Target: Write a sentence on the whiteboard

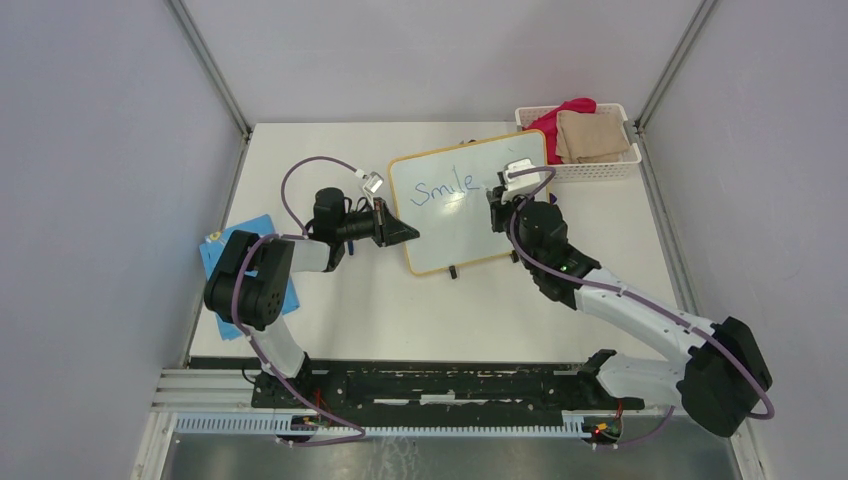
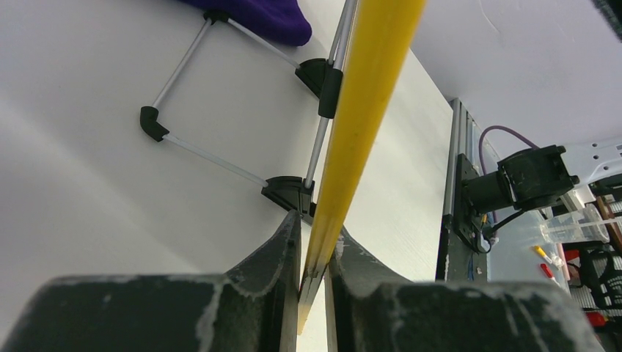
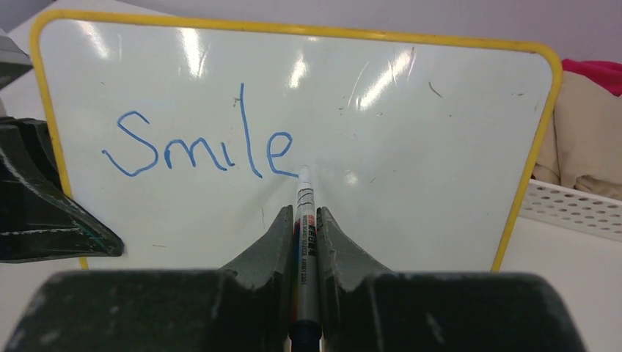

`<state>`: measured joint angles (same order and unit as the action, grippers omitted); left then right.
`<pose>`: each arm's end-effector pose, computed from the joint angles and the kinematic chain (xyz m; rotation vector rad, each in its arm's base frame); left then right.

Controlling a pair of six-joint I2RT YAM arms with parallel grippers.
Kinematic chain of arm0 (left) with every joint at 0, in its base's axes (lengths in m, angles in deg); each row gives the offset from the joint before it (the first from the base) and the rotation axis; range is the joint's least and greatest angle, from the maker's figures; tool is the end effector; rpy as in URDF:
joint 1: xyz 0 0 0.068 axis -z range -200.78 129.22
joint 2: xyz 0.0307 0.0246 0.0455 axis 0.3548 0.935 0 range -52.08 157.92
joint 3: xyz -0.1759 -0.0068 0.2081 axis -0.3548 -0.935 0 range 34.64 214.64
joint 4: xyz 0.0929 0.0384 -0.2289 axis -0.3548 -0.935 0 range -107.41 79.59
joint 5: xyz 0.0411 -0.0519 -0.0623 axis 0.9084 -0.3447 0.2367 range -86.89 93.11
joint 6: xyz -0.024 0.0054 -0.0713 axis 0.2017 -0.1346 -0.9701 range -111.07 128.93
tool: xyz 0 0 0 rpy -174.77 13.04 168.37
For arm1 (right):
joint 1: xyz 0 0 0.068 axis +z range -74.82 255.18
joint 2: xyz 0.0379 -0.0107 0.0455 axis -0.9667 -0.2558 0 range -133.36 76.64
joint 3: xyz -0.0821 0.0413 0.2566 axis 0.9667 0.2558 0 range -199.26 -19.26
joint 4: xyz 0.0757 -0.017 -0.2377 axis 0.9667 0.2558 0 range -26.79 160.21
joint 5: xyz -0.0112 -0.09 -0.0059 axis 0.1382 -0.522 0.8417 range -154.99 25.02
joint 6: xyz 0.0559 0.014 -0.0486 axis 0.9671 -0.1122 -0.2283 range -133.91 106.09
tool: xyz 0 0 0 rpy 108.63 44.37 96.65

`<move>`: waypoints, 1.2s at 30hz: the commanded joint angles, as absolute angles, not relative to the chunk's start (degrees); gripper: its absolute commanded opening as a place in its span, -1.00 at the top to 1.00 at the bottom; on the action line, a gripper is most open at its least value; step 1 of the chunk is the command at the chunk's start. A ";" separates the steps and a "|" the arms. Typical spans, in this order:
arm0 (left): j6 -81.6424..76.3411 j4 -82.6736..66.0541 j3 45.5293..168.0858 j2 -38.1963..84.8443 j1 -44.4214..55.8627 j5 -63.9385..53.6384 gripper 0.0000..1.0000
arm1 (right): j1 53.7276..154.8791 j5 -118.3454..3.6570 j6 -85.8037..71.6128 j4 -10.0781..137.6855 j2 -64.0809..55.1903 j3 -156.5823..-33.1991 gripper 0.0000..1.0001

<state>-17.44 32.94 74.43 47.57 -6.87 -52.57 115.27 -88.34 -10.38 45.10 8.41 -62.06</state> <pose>0.3157 -0.1323 0.1711 0.5159 1.8869 -1.3701 0.2377 0.1672 0.2958 -0.2348 1.6765 0.2250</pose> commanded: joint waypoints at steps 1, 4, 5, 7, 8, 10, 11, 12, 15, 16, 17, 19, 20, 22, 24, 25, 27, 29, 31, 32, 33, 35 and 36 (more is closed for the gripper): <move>-14.48 30.16 75.01 46.09 -6.98 -50.93 0.96 | 115.60 -84.52 -10.66 41.01 13.00 -62.38 1.00; -14.41 29.96 75.07 46.09 -6.96 -50.87 0.96 | 116.81 -82.52 -11.28 40.45 13.28 -63.86 1.00; -14.41 29.99 75.07 46.09 -6.93 -50.84 0.96 | 117.50 -81.85 -11.62 40.62 12.85 -64.81 1.00; -14.36 29.94 75.07 46.09 -6.98 -50.85 0.96 | 119.24 -81.52 -12.67 40.90 11.61 -66.48 1.00; -14.38 30.00 75.06 46.05 -6.97 -50.87 0.96 | 120.14 -81.60 -13.26 41.09 10.69 -67.37 1.00; -14.30 29.86 75.00 46.00 -6.96 -50.77 0.96 | 121.25 -81.86 -13.44 41.65 8.98 -68.90 1.00; -14.28 29.84 75.03 45.89 -6.90 -50.77 0.96 | 121.59 -81.91 -13.51 41.60 8.10 -69.35 1.00; -14.27 29.77 75.01 45.91 -6.89 -50.70 0.96 | 121.94 -82.01 -13.44 41.72 7.44 -69.84 1.00; -14.20 29.70 75.14 45.92 -6.89 -50.68 0.96 | 122.48 -82.86 -13.51 41.71 5.60 -70.96 1.00; -14.20 29.67 75.13 45.87 -6.89 -50.68 0.96 | 122.52 -83.23 -13.49 41.65 5.14 -71.15 1.00; -14.19 29.72 75.11 45.97 -6.89 -50.67 0.96 | 122.54 -83.69 -13.46 41.49 4.67 -71.35 1.00; -14.26 29.73 75.11 45.96 -6.89 -50.61 0.96 | 122.53 -84.92 -13.51 41.44 3.96 -71.72 1.00; -14.22 29.69 75.13 46.00 -6.89 -50.57 0.96 | 122.47 -85.35 -13.49 41.44 3.74 -71.86 1.00; -14.19 29.73 75.11 45.96 -6.89 -50.51 0.96 | 122.54 -86.02 -13.42 41.25 3.31 -71.90 1.00; -14.16 29.72 75.01 45.92 -6.89 -50.49 0.96 | 122.52 -86.25 -13.44 41.02 3.07 -71.93 1.00; -14.14 29.73 75.05 45.92 -6.89 -50.50 0.96 | 122.52 -86.30 -13.43 40.97 3.01 -71.99 1.00; -14.13 29.71 75.04 45.91 -6.89 -50.50 0.96 | 122.50 -86.82 -13.45 40.92 2.75 -72.13 1.00; -14.15 29.74 75.08 45.98 -6.89 -50.50 0.96 | 122.50 -86.96 -13.47 40.97 2.49 -72.28 1.00; -14.10 29.64 75.08 45.95 -6.89 -50.41 0.96 | 122.54 -87.43 -13.51 40.98 2.15 -72.42 1.00; -14.00 29.53 75.11 46.00 -6.89 -50.41 0.96 | 122.49 -87.56 -13.45 40.82 1.94 -72.43 1.00; -13.75 29.19 75.22 45.93 -6.89 -50.41 0.96 | 122.43 -87.72 -13.45 40.96 1.68 -72.59 1.00; -13.61 28.93 75.23 45.91 -6.89 -50.41 0.96 | 122.35 -87.84 -13.47 41.06 1.32 -72.74 1.00; -13.60 28.93 75.24 45.87 -6.89 -50.41 0.96 | 122.23 -87.86 -13.47 41.02 1.11 -72.86 1.00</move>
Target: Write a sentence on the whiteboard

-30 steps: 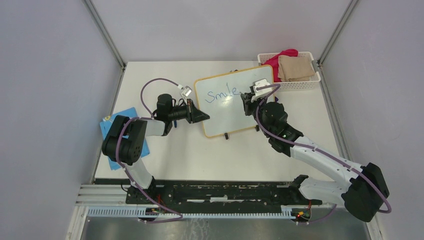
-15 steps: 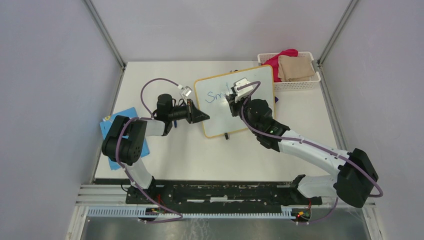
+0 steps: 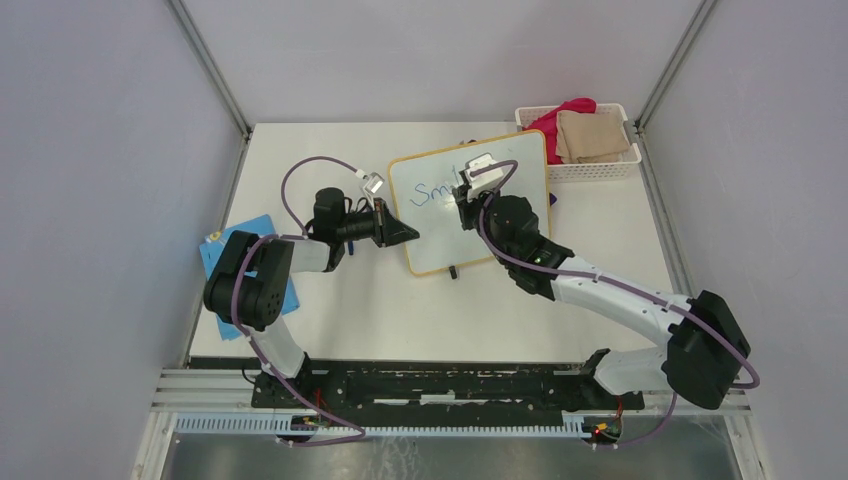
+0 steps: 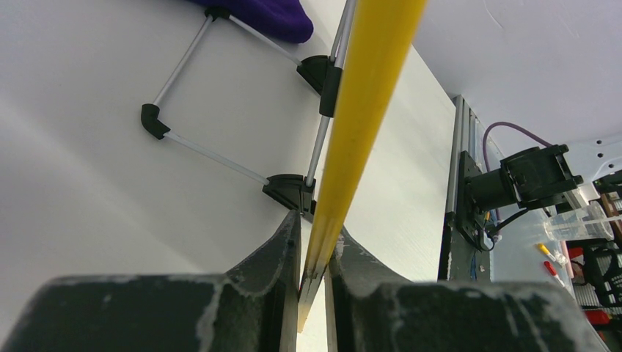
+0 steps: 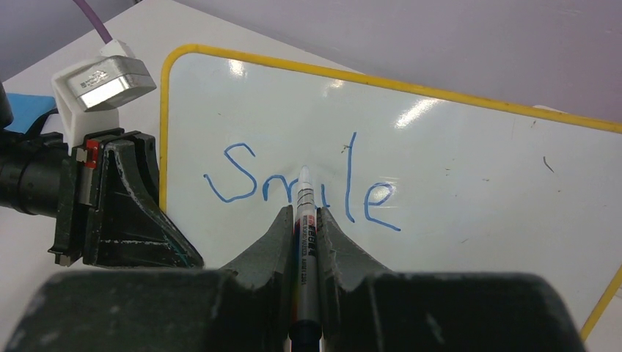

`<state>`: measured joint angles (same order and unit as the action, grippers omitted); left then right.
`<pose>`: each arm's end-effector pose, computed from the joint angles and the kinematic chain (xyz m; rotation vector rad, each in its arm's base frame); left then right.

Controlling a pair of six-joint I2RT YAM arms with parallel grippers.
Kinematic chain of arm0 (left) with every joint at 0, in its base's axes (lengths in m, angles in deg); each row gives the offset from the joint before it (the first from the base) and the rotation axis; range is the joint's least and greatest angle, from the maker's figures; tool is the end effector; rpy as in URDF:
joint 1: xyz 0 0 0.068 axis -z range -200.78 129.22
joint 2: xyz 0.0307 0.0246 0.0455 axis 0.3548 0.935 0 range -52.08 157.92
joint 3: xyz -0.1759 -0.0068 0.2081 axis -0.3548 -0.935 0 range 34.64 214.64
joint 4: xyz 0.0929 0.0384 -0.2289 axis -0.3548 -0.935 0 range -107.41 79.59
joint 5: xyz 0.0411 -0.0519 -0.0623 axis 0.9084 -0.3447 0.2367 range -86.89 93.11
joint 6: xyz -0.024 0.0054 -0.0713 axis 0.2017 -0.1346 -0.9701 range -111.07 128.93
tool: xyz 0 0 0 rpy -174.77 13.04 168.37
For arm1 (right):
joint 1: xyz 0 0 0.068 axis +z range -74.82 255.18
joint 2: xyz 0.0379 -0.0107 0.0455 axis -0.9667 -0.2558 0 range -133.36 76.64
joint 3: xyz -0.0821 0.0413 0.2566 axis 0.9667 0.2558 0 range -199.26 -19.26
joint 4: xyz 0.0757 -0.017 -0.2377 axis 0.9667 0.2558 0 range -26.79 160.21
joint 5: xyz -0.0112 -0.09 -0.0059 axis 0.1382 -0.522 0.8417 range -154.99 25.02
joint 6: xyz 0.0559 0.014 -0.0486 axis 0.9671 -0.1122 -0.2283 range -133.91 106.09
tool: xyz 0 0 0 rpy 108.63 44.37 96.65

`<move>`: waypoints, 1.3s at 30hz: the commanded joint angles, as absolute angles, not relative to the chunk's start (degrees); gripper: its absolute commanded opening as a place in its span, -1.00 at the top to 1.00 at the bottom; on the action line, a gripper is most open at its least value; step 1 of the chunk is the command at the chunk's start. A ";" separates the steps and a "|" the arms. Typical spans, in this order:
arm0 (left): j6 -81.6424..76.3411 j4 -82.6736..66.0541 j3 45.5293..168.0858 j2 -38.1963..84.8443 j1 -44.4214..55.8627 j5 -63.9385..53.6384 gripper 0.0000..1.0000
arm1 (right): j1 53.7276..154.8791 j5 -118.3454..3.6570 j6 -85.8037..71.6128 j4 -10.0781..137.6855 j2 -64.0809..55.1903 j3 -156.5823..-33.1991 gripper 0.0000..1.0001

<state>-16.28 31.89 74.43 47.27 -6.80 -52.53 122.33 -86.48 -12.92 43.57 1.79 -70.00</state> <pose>0.3148 -0.1324 0.1709 0.5285 1.8895 -1.3608 0.2352 0.2195 0.3174 -0.3754 1.6105 0.3323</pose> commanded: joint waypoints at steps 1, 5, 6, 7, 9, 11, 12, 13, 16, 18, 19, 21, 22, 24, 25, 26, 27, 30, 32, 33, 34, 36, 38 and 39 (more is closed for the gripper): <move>-13.60 28.95 75.18 45.91 -6.90 -50.41 0.96 | 122.26 -87.88 -14.86 41.14 0.96 -73.00 1.00; -13.52 28.82 75.31 45.91 -6.89 -50.33 0.96 | 121.96 -87.93 -14.85 41.24 0.03 -73.40 1.00; -13.48 28.79 75.23 45.84 -6.83 -50.35 0.97 | 121.87 -88.02 -14.83 41.20 -0.05 -73.45 1.00; -13.41 28.71 75.26 45.83 -6.85 -50.33 0.96 | 121.80 -88.08 -14.80 41.16 -0.15 -73.47 1.00; -13.40 28.70 75.23 45.82 -6.80 -50.33 0.96 | 121.67 -88.29 -14.67 40.97 -0.24 -73.40 1.00; -13.36 28.66 75.27 45.83 -6.80 -50.33 0.96 | 121.44 -88.31 -14.62 40.78 -0.47 -73.48 1.00; -13.31 28.67 75.26 45.83 -6.80 -50.33 0.96 | 121.27 -88.29 -14.61 40.85 -0.65 -73.57 1.00; -13.31 28.66 75.28 45.83 -6.80 -50.33 0.96 | 121.13 -88.35 -14.57 40.87 -0.82 -73.62 1.00; -13.22 28.55 75.29 45.85 -6.80 -50.32 0.96 | 120.73 -88.22 -14.33 40.88 -1.19 -73.57 1.00; -13.22 28.57 75.30 45.83 -6.80 -50.33 0.96 | 120.63 -87.93 -14.26 40.86 -1.39 -73.49 1.00; -13.22 28.53 75.27 45.83 -6.80 -50.33 0.96 | 120.53 -87.90 -14.26 40.88 -1.41 -73.40 1.00; -13.22 28.55 75.30 45.83 -6.80 -50.32 0.96 | 120.43 -87.79 -14.17 40.84 -1.66 -73.31 1.00; -13.22 28.53 75.26 45.83 -6.79 -50.33 0.96 | 120.43 -87.66 -14.11 40.85 -1.76 -73.25 1.00; -13.16 28.57 75.29 45.78 -6.74 -50.33 0.96 | 120.30 -87.71 -14.07 40.88 -1.85 -73.09 1.00; -13.13 28.46 75.27 45.82 -6.73 -50.33 0.96 | 120.33 -87.81 -14.01 40.96 -1.87 -73.09 1.00; -13.13 28.46 75.31 45.83 -6.72 -50.28 0.96 | 120.27 -87.75 -14.00 41.09 -1.85 -72.92 1.00; -13.14 28.45 75.26 45.82 -6.79 -50.18 0.96 | 120.26 -87.89 -14.00 41.15 -1.78 -72.74 1.00; -13.18 28.42 75.28 45.91 -6.72 -50.19 0.96 | 120.21 -88.03 -14.00 41.03 -1.25 -71.88 1.00; -13.13 28.36 75.35 45.92 -6.74 -50.17 0.96 | 120.26 -88.06 -14.00 41.13 -0.89 -71.43 1.00; -13.18 28.37 75.33 45.92 -6.72 -50.19 0.96 | 120.26 -87.98 -14.00 41.11 -0.80 -71.23 1.00; -13.13 28.35 75.27 45.92 -6.72 -50.22 0.96 | 120.26 -87.95 -14.00 41.06 -0.56 -71.12 1.00; -13.13 28.36 75.26 45.87 -6.72 -50.22 0.96 | 120.26 -87.98 -14.00 41.01 -0.45 -70.96 1.00; -13.13 28.38 75.26 45.84 -6.72 -50.24 0.96 | 120.27 -87.84 -14.00 41.05 -0.32 -71.07 1.00; -13.07 28.42 75.32 45.83 -6.72 -50.22 0.96 | 120.22 -87.81 -14.00 41.11 -0.12 -71.11 1.00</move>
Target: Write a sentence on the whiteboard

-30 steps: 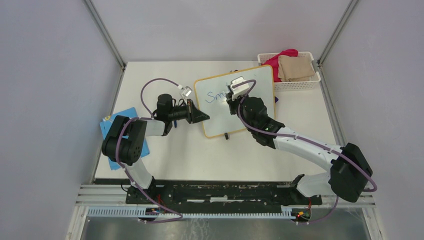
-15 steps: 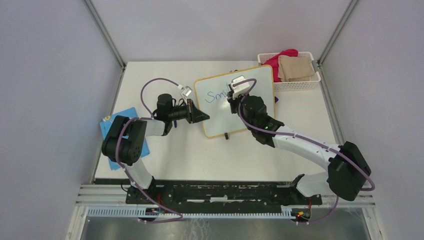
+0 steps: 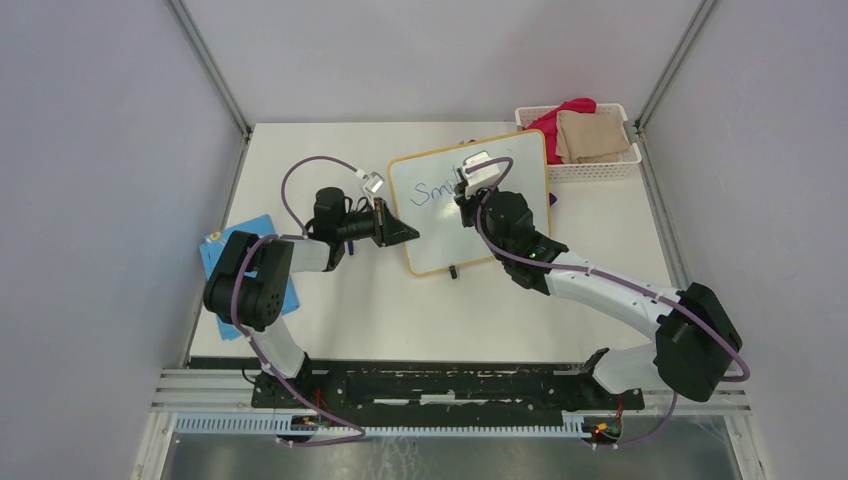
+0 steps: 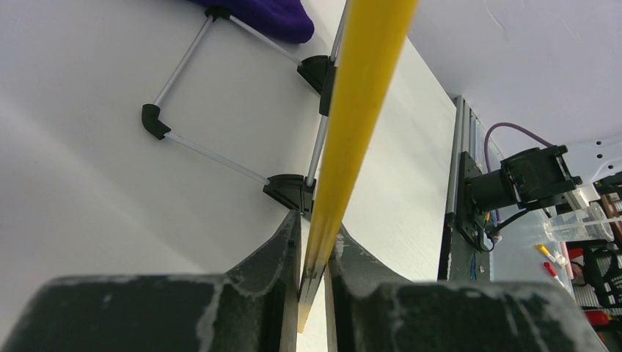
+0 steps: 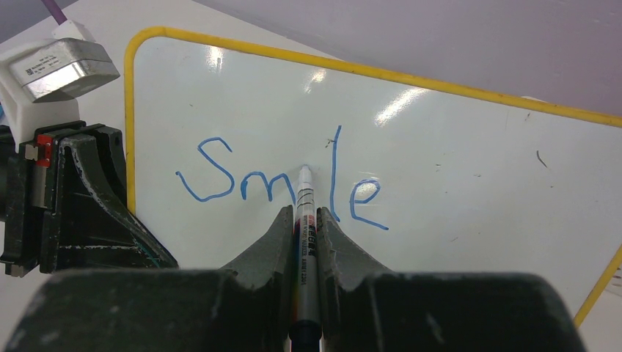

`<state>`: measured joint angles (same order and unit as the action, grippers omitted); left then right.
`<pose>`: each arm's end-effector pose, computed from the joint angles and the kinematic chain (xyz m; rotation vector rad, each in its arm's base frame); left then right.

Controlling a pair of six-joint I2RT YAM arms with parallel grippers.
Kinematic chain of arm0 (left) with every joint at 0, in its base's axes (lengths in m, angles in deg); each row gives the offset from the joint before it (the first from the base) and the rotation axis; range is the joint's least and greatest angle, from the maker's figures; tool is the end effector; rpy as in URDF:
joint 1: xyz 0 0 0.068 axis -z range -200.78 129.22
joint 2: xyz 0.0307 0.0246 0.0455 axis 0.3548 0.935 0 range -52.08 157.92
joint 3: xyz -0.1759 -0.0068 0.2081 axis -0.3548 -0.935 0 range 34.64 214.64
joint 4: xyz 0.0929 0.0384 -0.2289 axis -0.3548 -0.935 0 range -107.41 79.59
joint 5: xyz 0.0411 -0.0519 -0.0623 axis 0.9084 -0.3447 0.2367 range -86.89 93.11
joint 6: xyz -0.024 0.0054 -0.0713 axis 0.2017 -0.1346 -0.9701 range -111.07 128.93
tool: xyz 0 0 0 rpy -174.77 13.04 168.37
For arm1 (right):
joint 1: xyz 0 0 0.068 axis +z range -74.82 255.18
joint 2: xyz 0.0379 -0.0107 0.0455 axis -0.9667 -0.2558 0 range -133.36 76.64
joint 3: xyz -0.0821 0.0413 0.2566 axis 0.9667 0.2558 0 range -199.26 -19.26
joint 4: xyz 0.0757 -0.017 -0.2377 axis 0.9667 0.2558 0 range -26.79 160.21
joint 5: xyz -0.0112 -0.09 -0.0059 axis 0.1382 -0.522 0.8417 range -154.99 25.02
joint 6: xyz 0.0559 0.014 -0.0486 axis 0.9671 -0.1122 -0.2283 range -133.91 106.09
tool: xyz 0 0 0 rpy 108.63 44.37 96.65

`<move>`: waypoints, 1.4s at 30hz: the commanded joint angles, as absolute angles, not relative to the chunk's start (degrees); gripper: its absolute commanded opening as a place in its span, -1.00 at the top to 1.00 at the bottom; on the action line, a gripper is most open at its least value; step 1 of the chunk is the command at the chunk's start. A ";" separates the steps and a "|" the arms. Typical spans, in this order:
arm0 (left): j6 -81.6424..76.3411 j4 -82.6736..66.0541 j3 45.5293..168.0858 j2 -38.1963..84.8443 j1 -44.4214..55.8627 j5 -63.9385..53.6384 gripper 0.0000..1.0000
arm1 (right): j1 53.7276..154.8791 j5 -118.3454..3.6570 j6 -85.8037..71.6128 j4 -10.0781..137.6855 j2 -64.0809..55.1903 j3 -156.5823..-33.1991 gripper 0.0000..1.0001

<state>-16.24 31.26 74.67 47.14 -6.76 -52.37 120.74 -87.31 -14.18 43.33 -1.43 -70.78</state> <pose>0.3152 -0.1327 0.1715 0.5256 1.8940 -1.3595 0.2500 0.2206 0.3058 -0.3778 1.6424 0.2666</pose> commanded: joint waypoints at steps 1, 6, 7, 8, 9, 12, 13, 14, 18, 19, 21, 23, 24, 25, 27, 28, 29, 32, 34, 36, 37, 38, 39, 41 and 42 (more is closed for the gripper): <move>-13.05 28.36 75.29 45.83 -6.72 -50.24 0.96 | 120.24 -87.71 -14.00 41.14 -0.03 -71.26 1.00; -12.98 28.02 75.47 45.89 -6.72 -50.12 0.96 | 120.26 -87.29 -14.00 41.74 0.97 -71.60 1.00; -12.96 28.05 75.42 45.91 -6.72 -50.14 0.96 | 120.24 -87.06 -14.00 41.75 1.61 -71.46 1.00; -12.88 27.99 75.43 45.92 -6.72 -50.04 0.96 | 120.31 -86.76 -12.56 41.72 2.18 -71.38 1.00; -12.88 27.93 75.43 45.92 -6.72 -50.00 0.96 | 120.27 -86.53 -12.34 41.73 2.86 -71.30 1.00; -12.87 27.93 75.44 45.88 -6.66 -50.06 0.96 | 120.25 -86.58 -12.19 42.27 5.13 -71.04 1.00; -12.93 27.91 75.42 45.91 -6.67 -50.05 0.96 | 120.32 -86.77 -12.27 42.40 5.83 -70.80 1.00; -12.89 27.95 75.46 45.90 -6.64 -50.00 0.96 | 120.24 -87.06 -12.25 42.41 6.71 -70.27 1.00; -12.72 27.74 75.42 45.74 -6.63 -49.99 0.96 | 119.50 -89.71 -12.39 42.31 9.90 -66.94 1.00; -12.75 27.72 75.45 45.74 -6.63 -49.99 0.96 | 118.82 -89.93 -11.85 42.04 10.77 -65.65 1.00; -12.70 27.71 75.50 45.76 -6.63 -49.97 0.96 | 116.45 -89.72 -9.70 41.55 12.28 -63.00 1.00; -12.72 27.72 75.43 45.74 -6.63 -49.95 0.96 | 114.64 -89.22 -8.17 40.36 13.54 -60.25 1.00; -12.70 27.72 75.48 45.82 -6.63 -49.97 0.96 | 114.03 -88.93 -7.61 39.81 13.94 -59.16 1.00; -12.71 27.66 75.47 45.83 -6.55 -49.95 0.96 | 113.44 -88.61 -7.19 39.43 14.08 -58.47 1.00; -12.72 27.70 75.43 45.90 -6.54 -49.95 0.96 | 112.88 -87.67 -6.67 38.88 14.10 -57.93 1.00; -12.73 27.66 75.50 45.87 -6.54 -49.97 0.96 | 112.69 -87.45 -6.54 38.83 13.76 -58.01 1.00; -12.69 27.66 75.45 45.84 -6.54 -49.97 0.96 | 112.49 -87.12 -6.35 38.84 13.41 -58.21 1.00; -12.44 27.32 75.52 45.68 -6.50 -49.91 0.96 | 112.23 -86.32 -6.06 38.43 12.36 -58.75 1.00; -12.35 27.28 75.44 45.65 -6.53 -49.82 0.96 | 112.13 -85.88 -5.98 38.14 12.00 -59.15 1.00; -12.29 27.23 75.53 45.73 -6.46 -49.87 0.96 | 112.10 -85.47 -5.95 37.73 11.78 -59.32 1.00; -12.26 27.28 75.54 45.81 -6.46 -49.82 0.96 | 112.14 -85.28 -5.88 37.74 11.53 -59.59 1.00; -12.29 27.28 75.54 45.83 -6.47 -49.80 0.96 | 112.17 -85.20 -5.91 37.84 11.31 -59.83 1.00; -12.27 27.22 75.55 45.81 -6.45 -49.85 0.96 | 112.19 -85.20 -5.91 37.97 11.03 -59.98 1.00; -12.26 27.22 75.59 45.83 -6.45 -49.86 0.96 | 112.08 -85.20 -5.91 38.01 10.55 -60.29 1.00; -12.25 27.18 75.59 45.83 -6.45 -49.88 0.96 | 112.07 -85.29 -5.91 38.07 10.39 -60.38 1.00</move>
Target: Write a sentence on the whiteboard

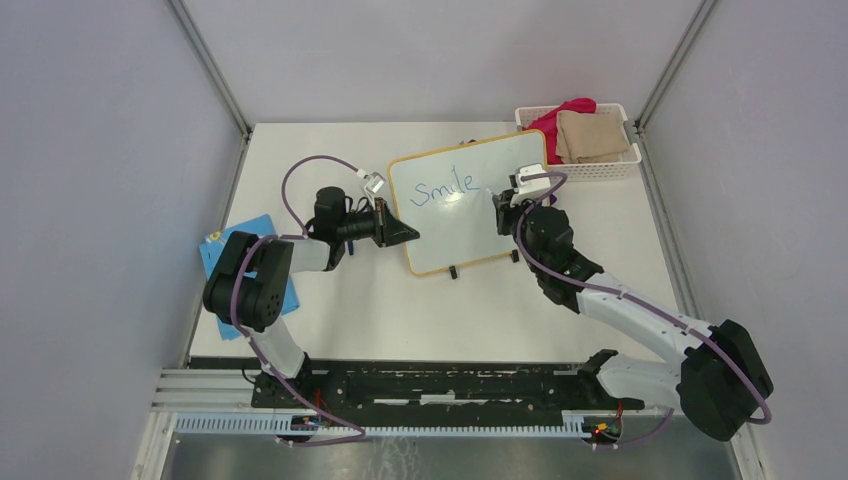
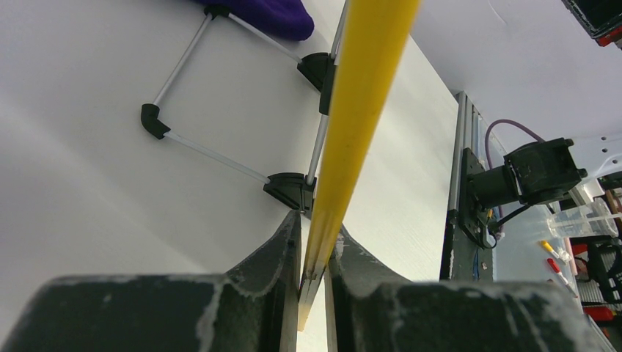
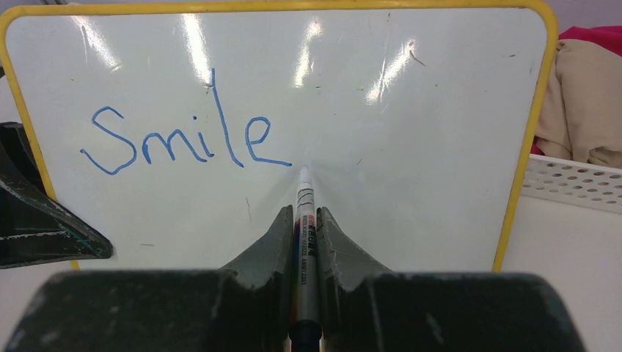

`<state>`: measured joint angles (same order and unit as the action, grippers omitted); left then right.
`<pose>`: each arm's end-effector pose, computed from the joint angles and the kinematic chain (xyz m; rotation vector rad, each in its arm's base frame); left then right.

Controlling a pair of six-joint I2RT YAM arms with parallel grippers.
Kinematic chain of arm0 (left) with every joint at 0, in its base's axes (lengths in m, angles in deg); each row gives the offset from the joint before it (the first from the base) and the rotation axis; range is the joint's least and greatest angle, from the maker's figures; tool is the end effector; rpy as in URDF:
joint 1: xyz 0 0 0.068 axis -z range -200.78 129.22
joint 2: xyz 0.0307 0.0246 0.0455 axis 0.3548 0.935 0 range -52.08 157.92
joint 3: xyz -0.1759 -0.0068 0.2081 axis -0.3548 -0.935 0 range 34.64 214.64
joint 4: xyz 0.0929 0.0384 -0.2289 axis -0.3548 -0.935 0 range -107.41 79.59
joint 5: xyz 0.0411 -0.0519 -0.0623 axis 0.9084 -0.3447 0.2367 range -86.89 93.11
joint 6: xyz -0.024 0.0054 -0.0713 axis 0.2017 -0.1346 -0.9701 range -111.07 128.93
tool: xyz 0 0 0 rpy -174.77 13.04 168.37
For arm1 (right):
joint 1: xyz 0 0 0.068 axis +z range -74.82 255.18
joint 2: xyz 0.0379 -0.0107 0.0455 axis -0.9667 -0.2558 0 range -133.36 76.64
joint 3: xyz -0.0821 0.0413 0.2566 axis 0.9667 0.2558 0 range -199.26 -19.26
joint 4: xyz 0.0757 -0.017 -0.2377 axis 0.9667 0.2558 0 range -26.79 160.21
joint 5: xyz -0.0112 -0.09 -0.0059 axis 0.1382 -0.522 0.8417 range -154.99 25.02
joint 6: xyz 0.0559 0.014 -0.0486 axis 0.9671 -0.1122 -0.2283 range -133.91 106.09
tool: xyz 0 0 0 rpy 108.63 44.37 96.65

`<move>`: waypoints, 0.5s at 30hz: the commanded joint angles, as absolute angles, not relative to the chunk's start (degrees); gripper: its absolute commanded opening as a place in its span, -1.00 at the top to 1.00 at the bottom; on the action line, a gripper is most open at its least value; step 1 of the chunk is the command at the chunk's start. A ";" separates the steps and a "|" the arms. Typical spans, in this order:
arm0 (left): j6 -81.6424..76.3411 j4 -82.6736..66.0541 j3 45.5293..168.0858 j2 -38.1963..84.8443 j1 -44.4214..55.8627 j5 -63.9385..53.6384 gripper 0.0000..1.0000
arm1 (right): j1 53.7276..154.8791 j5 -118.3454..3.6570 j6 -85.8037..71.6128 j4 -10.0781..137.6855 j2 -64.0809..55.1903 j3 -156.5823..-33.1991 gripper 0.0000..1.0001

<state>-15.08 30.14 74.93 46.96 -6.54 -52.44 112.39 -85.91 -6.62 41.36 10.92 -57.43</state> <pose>0.3147 -0.1339 0.1718 0.5429 1.8949 -1.3533 0.2355 0.1504 0.2862 -0.1593 1.6637 0.2834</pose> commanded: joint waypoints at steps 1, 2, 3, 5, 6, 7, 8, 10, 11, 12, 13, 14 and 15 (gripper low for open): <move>-12.30 27.19 75.55 45.83 -6.45 -49.82 0.96 | 112.04 -85.35 -5.91 38.07 10.19 -60.52 1.00; -12.25 27.08 75.55 45.83 -6.45 -49.82 0.96 | 112.09 -85.46 -5.91 38.00 10.00 -60.56 1.00; -12.18 27.05 75.55 45.83 -6.45 -49.80 0.96 | 111.94 -85.47 -5.91 38.06 9.69 -60.72 1.00; -12.22 27.05 75.56 45.83 -6.45 -49.80 0.96 | 111.88 -85.55 -5.93 37.90 9.12 -60.89 1.00; -12.25 27.06 75.57 45.81 -6.45 -49.82 0.96 | 111.71 -85.56 -5.93 37.90 8.79 -61.00 1.00; -12.25 27.08 75.53 45.83 -6.45 -49.74 0.96 | 111.63 -85.47 -5.79 37.83 8.62 -61.08 1.00; -12.19 27.03 75.52 45.75 -6.45 -49.79 0.96 | 111.60 -85.40 -5.81 37.74 8.39 -61.17 1.00; -12.21 27.07 75.53 45.72 -6.45 -49.80 0.96 | 111.52 -85.30 -5.82 37.79 7.91 -61.43 1.00; -12.23 27.07 75.54 45.69 -6.45 -49.80 0.96 | 111.50 -85.23 -5.77 37.88 7.73 -61.52 1.00; -12.24 27.09 75.53 45.66 -6.46 -49.72 0.96 | 111.47 -85.08 -5.78 38.01 7.57 -61.61 1.00; -12.18 27.11 75.62 45.65 -6.45 -49.77 0.96 | 111.52 -85.14 -5.72 38.15 7.51 -61.53 1.00; -12.18 27.07 75.55 45.65 -6.45 -49.80 0.96 | 111.52 -85.18 -5.69 38.31 7.49 -61.45 1.00; -12.19 27.06 75.56 45.62 -6.45 -49.79 0.96 | 111.52 -85.24 -5.71 38.36 7.55 -61.29 1.00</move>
